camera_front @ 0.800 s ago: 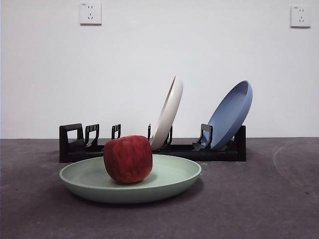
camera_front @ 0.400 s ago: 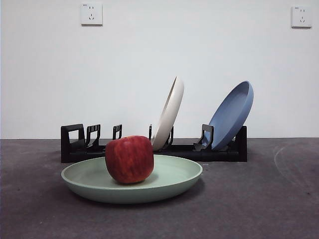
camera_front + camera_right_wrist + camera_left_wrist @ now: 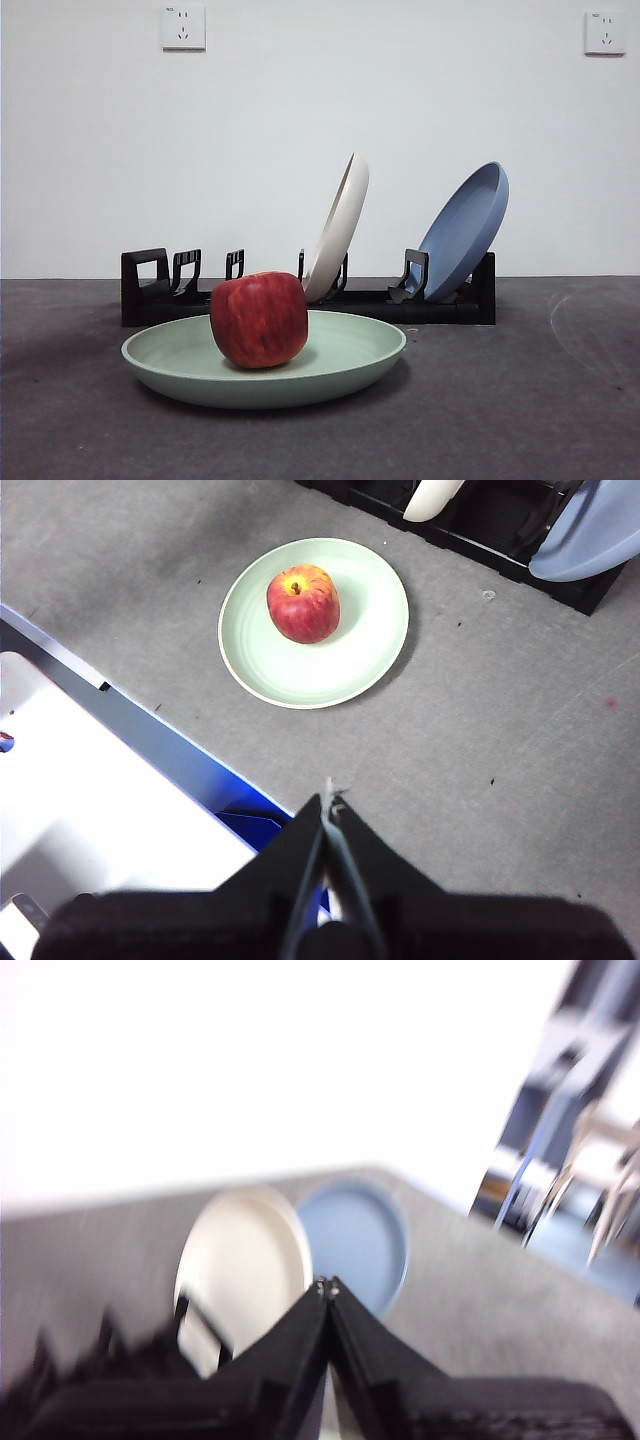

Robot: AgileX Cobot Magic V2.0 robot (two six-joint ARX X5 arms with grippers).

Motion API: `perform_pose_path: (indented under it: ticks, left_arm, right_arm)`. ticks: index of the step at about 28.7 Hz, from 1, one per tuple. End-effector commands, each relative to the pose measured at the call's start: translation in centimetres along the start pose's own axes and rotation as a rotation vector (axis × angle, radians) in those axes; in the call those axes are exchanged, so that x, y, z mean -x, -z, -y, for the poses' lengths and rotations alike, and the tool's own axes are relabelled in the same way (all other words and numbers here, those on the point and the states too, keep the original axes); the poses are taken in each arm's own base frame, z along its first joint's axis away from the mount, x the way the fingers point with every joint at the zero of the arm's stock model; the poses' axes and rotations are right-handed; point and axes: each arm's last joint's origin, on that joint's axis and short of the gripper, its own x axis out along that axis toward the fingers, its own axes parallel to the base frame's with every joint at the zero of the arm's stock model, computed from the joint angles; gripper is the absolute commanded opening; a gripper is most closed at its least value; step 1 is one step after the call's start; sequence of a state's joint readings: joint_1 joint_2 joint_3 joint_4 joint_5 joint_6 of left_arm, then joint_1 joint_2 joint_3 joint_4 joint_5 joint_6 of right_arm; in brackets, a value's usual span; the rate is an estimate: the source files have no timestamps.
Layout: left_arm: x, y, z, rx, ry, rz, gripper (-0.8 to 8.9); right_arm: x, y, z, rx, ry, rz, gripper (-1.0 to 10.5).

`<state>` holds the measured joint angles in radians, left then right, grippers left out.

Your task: Take the green plate from the plate rack,put the plate on the table,take the apple from the table,put the apple in the plate

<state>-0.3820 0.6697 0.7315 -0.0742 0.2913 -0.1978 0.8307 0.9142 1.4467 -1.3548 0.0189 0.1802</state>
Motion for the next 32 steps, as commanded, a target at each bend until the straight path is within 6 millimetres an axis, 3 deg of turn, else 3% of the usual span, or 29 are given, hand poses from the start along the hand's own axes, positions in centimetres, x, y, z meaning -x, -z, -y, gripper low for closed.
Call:
perform_pose_path:
  ticks: [1, 7, 12, 26, 28, 32]
  left_arm:
    - [1.0, 3.9, -1.1, -0.083, 0.031, 0.158, -0.03]
    - [3.9, 10.3, -2.5, -0.096, -0.127, 0.220, -0.03]
    - [5.3, 13.5, -3.5, -0.065, -0.217, 0.179, -0.03]
    - [6.7, 17.3, -4.9, 0.044, -0.567, -0.085, -0.03]
    - [6.6, 18.3, -5.2, 0.057, -0.583, -0.125, -0.03]
    - [6.5, 18.3, -5.3, 0.046, -0.577, -0.101, -0.03]
  right_arm:
    - [-0.2, 0.3, 0.0, -0.009, 0.006, -0.031, 0.0]
    - [-0.2, 0.3, 0.0, -0.009, 0.007, -0.031, 0.0]
    - [-0.2, 0.3, 0.0, -0.009, 0.007, -0.031, 0.0]
    - [-0.3, 0.3, 0.0, -0.009, 0.007, -0.033, 0.0]
    - [-0.3, 0.2, 0.0, -0.009, 0.008, -0.036, 0.0]
    - [-0.4, 0.2, 0.0, -0.009, 0.007, -0.037, 0.0]
